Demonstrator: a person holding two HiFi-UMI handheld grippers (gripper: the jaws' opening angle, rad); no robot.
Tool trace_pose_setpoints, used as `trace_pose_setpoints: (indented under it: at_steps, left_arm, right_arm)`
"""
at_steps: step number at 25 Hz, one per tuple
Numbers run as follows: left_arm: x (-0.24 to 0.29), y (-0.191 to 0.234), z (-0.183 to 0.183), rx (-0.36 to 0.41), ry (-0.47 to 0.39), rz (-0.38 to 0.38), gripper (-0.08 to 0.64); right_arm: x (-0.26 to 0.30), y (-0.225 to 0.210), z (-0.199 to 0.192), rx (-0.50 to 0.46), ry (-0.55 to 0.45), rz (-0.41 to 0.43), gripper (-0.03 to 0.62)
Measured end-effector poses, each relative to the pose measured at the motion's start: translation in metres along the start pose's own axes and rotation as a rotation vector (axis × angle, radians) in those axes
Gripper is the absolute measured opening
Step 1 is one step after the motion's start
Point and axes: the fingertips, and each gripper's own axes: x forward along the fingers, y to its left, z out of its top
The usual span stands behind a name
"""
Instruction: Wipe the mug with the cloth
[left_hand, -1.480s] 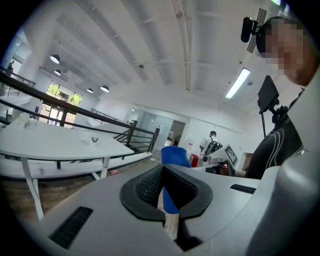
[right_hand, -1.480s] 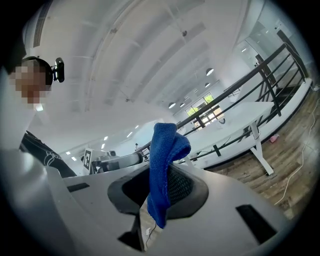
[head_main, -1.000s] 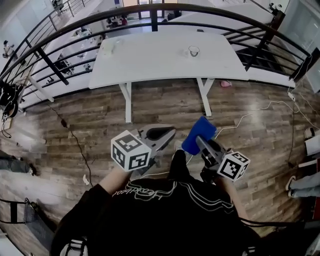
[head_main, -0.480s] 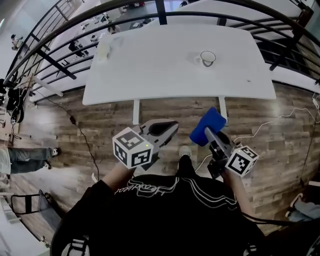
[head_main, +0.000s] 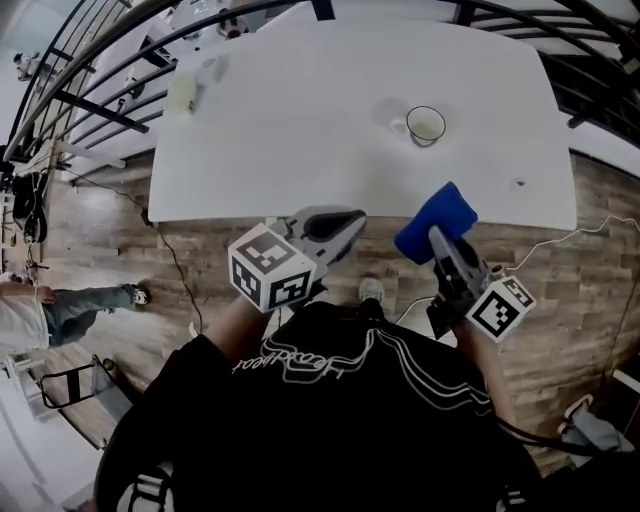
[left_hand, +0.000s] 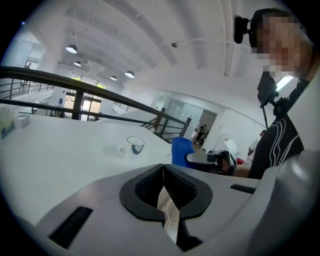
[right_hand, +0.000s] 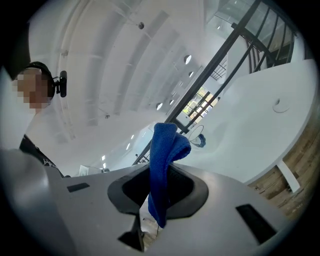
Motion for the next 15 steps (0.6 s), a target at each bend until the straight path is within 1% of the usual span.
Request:
trace_pose_setpoints:
  at_steps: [4, 9, 11, 15]
  left_arm:
    - [0.028, 0.039, 0.013, 0.002, 0.034, -0.009, 0.009]
    - [0.054, 0.076, 0.021, 0.009, 0.078, -0.040, 0.009]
    - [0.066, 0.091, 0.024, 0.024, 0.099, -0.065, 0.018]
    - [0.088, 0.125, 0.027, 0.074, 0.164, -0.117, 0.034]
  right_arm:
    - [0.029, -0.019, 0.011, 0.055, -0.001, -0.001, 0.060]
    - [0.047, -0.038, 0.011, 0.105, -0.019, -0.061, 0.060]
    - [0.055, -0.047, 0.017, 0.118, -0.042, -0.088, 0.060]
    - [0.076, -0.063, 0.027, 0.163, -0.120, -0.145, 0.060]
